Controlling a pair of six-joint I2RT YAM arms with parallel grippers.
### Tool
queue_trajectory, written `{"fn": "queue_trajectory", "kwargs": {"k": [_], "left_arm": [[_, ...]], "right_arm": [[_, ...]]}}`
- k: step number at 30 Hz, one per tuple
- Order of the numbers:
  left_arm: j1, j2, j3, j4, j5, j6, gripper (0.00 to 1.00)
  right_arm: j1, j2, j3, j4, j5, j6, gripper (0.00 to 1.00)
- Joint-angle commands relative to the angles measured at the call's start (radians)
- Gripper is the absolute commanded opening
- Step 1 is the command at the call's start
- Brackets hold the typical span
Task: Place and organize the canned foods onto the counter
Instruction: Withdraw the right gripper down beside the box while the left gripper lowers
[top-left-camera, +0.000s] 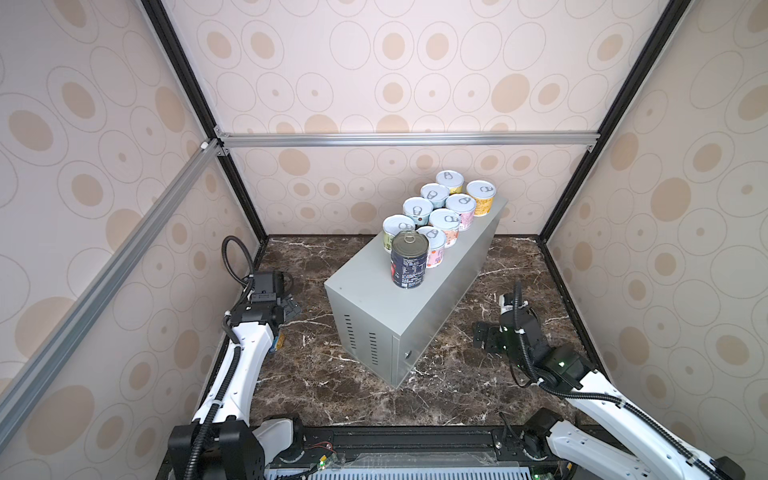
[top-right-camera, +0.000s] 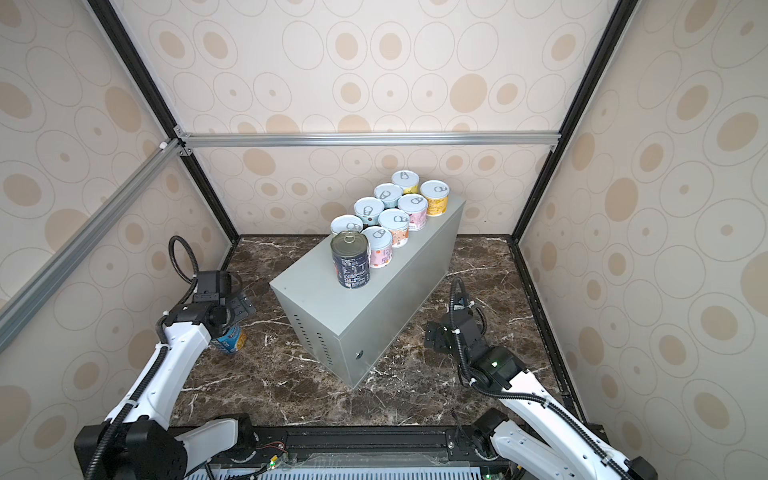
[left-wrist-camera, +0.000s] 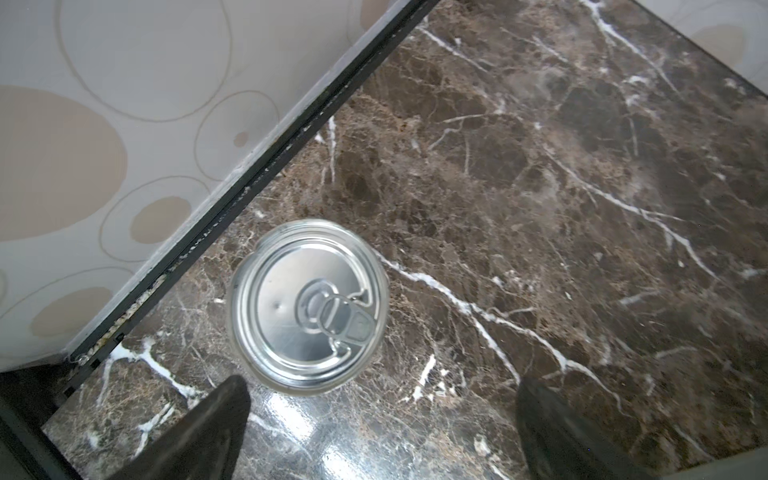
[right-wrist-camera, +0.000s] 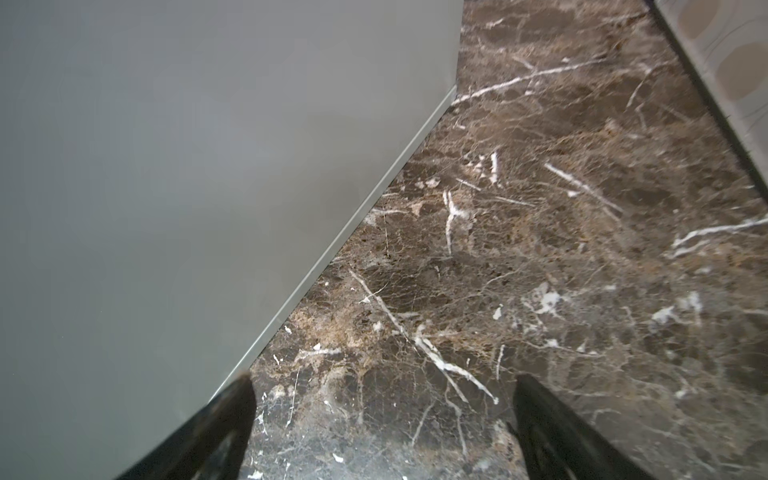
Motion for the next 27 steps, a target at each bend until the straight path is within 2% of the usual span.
{"fn": "queue_trajectory", "kwargs": {"k": [1,7,16,27], "left_arm": [[0.048,-0.023,-0.02,0.017,-0.009,-0.013,0.99],[0.101,-0.054,-0.1,0.087,0.002,-0.016,0.99],[0.104,-0.099,-0.207,0.212,-0.063,-0.047,0.99],[0.103,-0.119,-0.348,0.433,-0.086,-0.003,0.99]], "right_arm": [[-0.01,0.054,-0.055,0.163,-0.056,0.052,0.99],[-0.01,0.126,-0.098,0.24,-0.112,0.064,0.99],[-0.009,0.155,-0.127,0.295,-0.193,0.08,0.99],[-0.009,0.184,-0.134,0.323,-0.237,0.089,0.99]]}}
